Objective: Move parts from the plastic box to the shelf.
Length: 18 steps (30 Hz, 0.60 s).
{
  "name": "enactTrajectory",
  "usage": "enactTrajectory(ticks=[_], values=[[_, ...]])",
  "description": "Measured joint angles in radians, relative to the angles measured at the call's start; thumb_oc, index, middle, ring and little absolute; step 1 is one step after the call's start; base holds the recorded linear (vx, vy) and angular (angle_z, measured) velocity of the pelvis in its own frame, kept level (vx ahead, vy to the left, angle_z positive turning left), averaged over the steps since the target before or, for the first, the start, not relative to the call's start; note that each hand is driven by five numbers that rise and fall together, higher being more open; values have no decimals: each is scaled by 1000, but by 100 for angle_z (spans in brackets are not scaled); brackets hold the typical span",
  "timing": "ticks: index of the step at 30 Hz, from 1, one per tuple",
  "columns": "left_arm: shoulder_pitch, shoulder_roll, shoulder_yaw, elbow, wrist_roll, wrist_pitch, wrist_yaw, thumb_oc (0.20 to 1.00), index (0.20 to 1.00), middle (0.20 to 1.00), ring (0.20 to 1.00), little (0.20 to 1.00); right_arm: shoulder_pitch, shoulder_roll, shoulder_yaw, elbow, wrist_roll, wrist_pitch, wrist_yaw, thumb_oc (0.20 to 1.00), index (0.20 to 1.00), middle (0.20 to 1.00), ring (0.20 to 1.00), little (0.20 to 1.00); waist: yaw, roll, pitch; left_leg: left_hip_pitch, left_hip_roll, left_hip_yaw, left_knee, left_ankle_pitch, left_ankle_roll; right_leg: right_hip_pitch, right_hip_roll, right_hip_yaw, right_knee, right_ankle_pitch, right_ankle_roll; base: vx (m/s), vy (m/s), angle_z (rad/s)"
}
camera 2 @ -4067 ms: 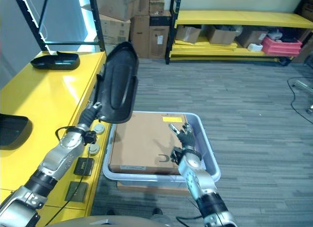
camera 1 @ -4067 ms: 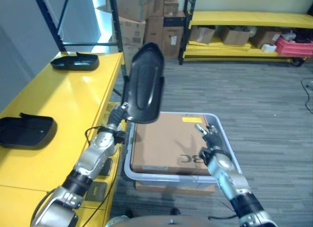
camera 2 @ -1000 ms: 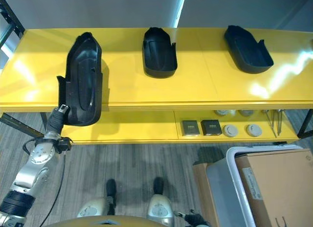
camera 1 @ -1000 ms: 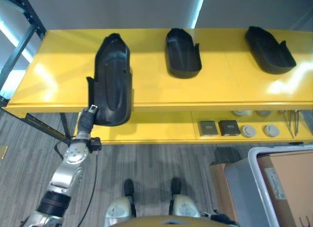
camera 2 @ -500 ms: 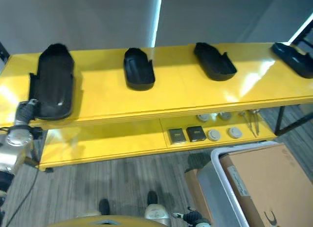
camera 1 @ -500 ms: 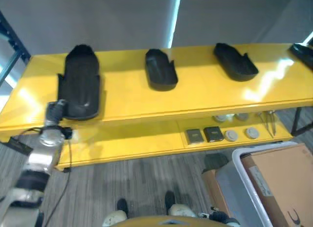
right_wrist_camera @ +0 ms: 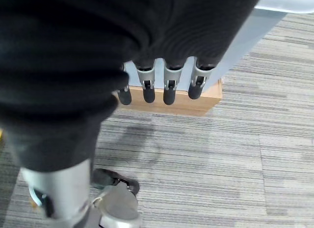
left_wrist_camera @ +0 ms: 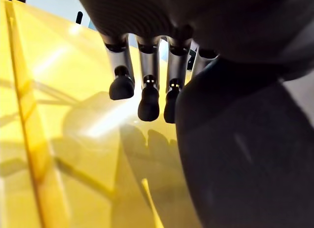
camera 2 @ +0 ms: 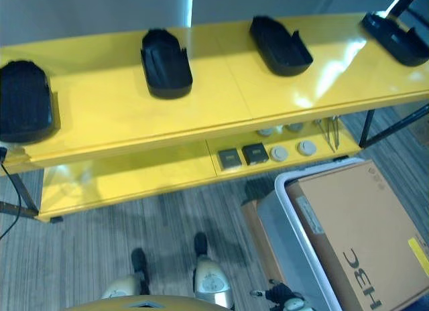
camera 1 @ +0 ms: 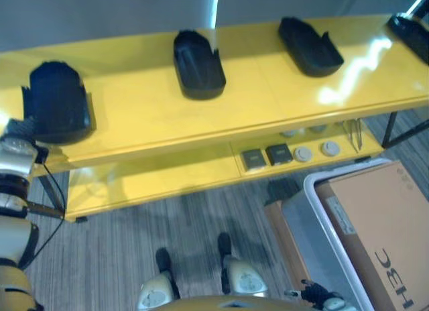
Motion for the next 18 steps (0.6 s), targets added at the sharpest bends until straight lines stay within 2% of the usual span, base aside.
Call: enactTrajectory(ticks=[3,6,10,18], values=[[-85,7,-47,8,32,2,0,200,200,200,200,200,-30,3,3,-1,29,-17,1,1000,1000,1000,1000,1000,0,-26,45,-64,11,-5,67,-18,-2,-42,6,2,19,5,-6,-69,-34,-2],[-164,48,-111,8,74,4,0,200,200,200,200,200,-54,12,27,0,39,-22,1,1000,1000,1000,1000,1000,-2,-60,69,-103,27,-5,121,-39,-5,-63,18,11,24,15,-4,-48,-35,-8],[-196,58,-153,10,108,28,-4,200,200,200,200,200,-54,12,31,1,47,-33,0,1000,1000,1000,1000,1000,-4,-66,73,-116,31,-5,139,-51,-5,-66,17,15,20,15,-4,-33,-19,-3],[-203,68,-152,19,148,47,-8,200,200,200,200,200,-59,12,37,-10,48,-32,-2,1000,1000,1000,1000,1000,5,-68,78,-117,31,-5,140,-58,-5,-65,18,15,17,18,-9,0,0,0]])
